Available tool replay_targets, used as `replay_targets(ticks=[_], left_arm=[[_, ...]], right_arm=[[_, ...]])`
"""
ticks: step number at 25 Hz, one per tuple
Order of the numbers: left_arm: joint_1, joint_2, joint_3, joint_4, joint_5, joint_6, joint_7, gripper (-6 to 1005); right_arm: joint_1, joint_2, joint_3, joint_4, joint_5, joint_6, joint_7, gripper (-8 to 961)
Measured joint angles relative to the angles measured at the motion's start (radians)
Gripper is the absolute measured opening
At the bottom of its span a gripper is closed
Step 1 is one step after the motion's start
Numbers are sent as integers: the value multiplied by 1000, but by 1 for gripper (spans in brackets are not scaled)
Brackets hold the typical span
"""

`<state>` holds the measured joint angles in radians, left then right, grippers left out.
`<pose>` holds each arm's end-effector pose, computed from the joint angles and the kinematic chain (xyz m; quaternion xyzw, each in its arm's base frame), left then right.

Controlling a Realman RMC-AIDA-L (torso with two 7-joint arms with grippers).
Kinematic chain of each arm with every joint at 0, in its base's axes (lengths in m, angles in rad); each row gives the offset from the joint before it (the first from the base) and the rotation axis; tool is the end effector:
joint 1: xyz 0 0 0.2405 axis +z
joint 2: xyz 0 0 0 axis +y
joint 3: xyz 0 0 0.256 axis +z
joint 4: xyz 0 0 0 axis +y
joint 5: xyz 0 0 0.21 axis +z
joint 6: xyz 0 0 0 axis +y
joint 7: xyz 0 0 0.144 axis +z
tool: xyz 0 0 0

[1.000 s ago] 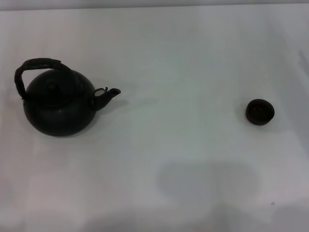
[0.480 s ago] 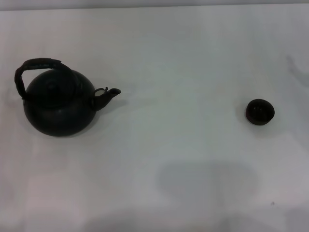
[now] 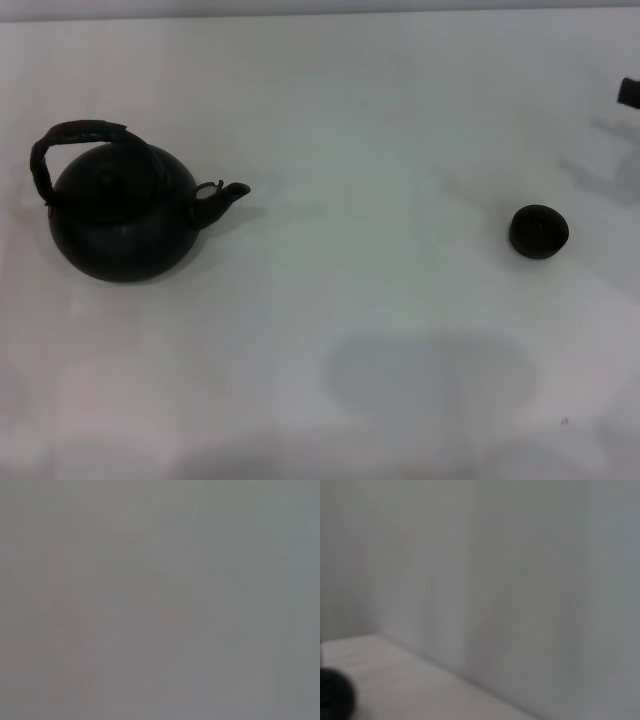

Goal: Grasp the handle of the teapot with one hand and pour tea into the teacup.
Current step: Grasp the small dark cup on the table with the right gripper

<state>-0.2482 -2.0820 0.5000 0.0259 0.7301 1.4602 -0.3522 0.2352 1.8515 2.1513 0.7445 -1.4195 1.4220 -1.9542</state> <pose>-0.3963 0.2425 0.0523 -0.5526 -0.2667 -0.3394 0.7130 0.3268 0.3061 0.1043 -0.9025 0.1547 0.2469 0.3171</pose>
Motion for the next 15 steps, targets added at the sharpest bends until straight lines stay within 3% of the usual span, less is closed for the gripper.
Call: replay_targets(ticks=[4,9,15], left_arm=[[-1,-1,0,-5,0,-1,0,651],[-2,-1,0,-14,0,-1,1,651],[-2,-1,0,-15,0,0,1,651]], right_arm=[[12,12,0,163,-171,19,158,846],[38,59,-2,283,-359,31,261,847],[70,131,-5,384,-599,34,355,847]])
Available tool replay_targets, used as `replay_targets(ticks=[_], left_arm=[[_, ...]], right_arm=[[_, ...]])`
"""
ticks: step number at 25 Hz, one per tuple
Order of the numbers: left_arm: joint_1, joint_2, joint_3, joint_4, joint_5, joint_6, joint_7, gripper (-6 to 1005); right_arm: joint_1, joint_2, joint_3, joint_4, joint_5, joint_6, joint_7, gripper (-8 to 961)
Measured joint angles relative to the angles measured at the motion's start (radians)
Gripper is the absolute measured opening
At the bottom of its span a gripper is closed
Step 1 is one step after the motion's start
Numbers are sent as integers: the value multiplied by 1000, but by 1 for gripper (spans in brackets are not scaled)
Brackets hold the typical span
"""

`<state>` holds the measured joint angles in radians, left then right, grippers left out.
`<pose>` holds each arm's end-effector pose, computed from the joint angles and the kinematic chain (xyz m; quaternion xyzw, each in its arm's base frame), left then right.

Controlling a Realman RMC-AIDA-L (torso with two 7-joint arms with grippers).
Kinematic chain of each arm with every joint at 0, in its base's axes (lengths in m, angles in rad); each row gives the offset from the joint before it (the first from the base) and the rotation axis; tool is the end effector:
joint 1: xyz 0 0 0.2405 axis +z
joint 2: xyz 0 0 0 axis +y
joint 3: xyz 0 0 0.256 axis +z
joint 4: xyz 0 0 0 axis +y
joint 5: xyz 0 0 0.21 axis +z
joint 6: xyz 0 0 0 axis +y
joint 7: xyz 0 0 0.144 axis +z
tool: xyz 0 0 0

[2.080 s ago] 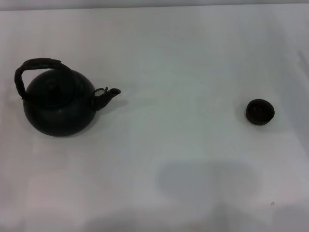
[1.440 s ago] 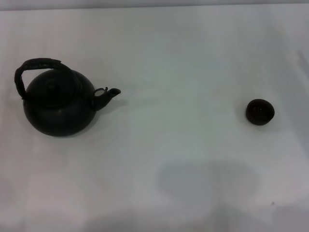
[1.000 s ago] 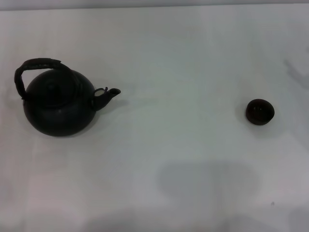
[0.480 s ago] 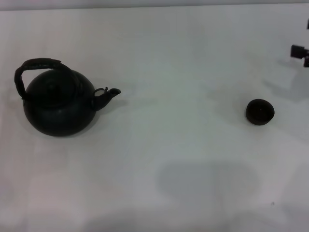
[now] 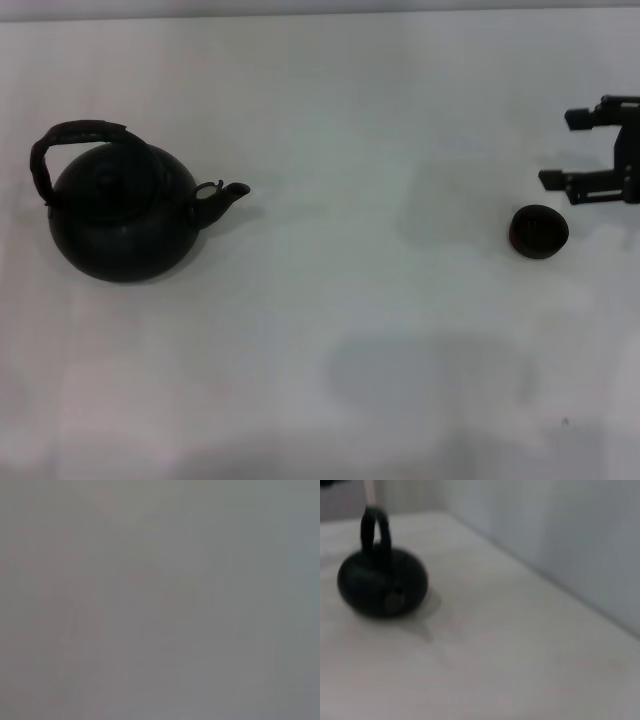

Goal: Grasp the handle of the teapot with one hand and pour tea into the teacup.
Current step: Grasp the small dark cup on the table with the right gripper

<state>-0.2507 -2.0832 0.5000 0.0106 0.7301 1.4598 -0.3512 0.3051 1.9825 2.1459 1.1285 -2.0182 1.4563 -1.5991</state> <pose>-0.3959 0.2418 0.0483 -0.5525 -0.2736 -0.3402 0.7101 0.2871 0.3207 0.0665 -0.9640 0.1507 0.0576 0.2114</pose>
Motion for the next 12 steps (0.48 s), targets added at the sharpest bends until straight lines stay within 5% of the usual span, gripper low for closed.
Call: replay_targets(ticks=[3,12], left_arm=[[0,0,0,0,0,0,0,650],[-8,1,0,0,0,-1,0,650]], right_arm=[[6,16,-25,25,-61,1,37,847],[11,16,-71,32,-119,5,89,848]])
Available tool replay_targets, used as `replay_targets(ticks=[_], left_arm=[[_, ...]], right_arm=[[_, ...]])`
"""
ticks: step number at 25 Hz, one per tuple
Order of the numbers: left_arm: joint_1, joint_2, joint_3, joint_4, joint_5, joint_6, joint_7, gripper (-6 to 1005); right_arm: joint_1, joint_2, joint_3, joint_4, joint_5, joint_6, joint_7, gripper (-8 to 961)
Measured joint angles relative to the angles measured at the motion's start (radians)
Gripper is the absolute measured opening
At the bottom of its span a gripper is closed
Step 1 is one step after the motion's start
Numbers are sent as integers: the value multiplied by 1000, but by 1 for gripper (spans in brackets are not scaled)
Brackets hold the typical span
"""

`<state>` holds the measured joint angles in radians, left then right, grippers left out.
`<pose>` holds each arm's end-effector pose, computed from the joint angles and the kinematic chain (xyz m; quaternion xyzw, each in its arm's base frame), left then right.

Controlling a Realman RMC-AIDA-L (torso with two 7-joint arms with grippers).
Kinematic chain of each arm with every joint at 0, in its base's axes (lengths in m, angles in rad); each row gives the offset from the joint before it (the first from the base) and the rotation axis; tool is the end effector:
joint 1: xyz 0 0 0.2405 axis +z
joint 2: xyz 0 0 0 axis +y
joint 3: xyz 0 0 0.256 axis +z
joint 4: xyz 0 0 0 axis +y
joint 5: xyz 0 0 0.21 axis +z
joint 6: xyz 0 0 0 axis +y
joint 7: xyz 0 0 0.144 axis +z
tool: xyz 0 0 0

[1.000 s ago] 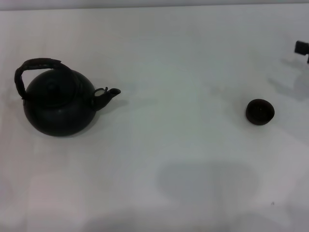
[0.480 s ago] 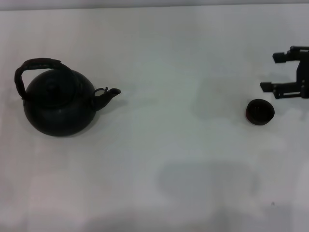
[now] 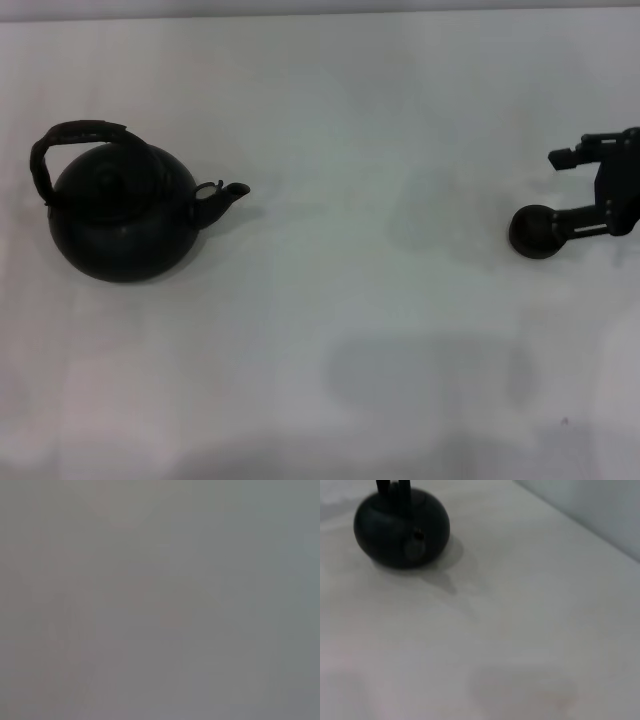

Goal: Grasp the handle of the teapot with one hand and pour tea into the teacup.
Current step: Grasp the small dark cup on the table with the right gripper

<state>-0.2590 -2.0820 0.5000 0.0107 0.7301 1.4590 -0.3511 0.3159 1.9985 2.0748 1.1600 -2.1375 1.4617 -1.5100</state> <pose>-0.3942 0.2452 0.0488 -0.5538 -0.2710 -0.3426 0.7089 0.2861 0.3172 0.0489 -0.9704 0.1667 0.0018 0.1747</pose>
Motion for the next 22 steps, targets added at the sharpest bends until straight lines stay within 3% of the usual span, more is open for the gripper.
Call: replay_targets(ticks=[22], left_arm=[[-7,2,0,1,0,0,0,650]], right_arm=[[15,3,-77,-91,-71,-114,3,851]])
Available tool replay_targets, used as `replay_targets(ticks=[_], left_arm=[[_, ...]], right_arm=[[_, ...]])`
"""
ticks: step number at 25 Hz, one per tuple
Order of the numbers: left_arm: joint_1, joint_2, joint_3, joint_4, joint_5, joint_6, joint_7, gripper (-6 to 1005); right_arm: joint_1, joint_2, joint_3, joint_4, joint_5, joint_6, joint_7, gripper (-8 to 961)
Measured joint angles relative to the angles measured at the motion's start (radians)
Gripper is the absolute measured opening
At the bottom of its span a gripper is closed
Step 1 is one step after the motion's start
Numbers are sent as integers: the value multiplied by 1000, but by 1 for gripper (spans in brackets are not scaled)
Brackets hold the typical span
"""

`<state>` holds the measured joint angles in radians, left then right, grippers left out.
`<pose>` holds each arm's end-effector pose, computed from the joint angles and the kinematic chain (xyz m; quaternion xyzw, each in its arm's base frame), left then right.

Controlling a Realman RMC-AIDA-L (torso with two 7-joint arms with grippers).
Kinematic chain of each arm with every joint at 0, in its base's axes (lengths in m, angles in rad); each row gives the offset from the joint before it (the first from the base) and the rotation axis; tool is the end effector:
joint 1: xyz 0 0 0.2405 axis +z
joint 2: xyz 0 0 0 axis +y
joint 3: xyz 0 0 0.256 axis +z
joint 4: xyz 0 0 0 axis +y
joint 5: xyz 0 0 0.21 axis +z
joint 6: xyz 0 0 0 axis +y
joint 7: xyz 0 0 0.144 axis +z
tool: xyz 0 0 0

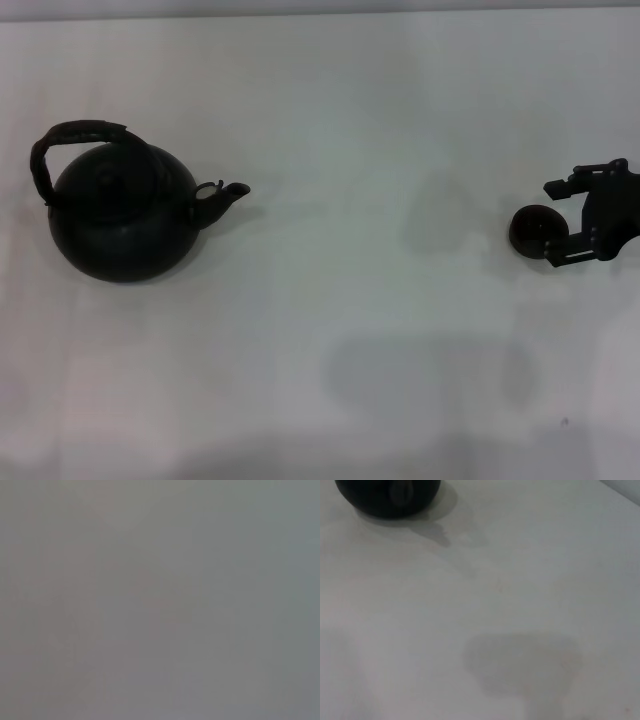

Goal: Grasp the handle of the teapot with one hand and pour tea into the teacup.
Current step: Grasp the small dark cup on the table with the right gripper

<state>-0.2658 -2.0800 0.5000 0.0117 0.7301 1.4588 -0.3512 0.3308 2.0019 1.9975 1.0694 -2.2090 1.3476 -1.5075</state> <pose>-0.3929 0.2481 0.0499 -0.5548 -0.2680 -0.3445 0.7083 0.3045 0.3194 0.0256 -0.9678 0.1786 -0.0477 0.1707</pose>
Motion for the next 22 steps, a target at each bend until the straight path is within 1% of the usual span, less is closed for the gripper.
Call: replay_targets(ticks=[13,22], left_arm=[[-8,2,0,-1,0,0,0,650],[-8,1,0,-1,0,0,0,650]], right_arm=[[19,0,-2,-48,-14,-12,-1,850],[21,0,-27,-55,-22,-33,-2,849]])
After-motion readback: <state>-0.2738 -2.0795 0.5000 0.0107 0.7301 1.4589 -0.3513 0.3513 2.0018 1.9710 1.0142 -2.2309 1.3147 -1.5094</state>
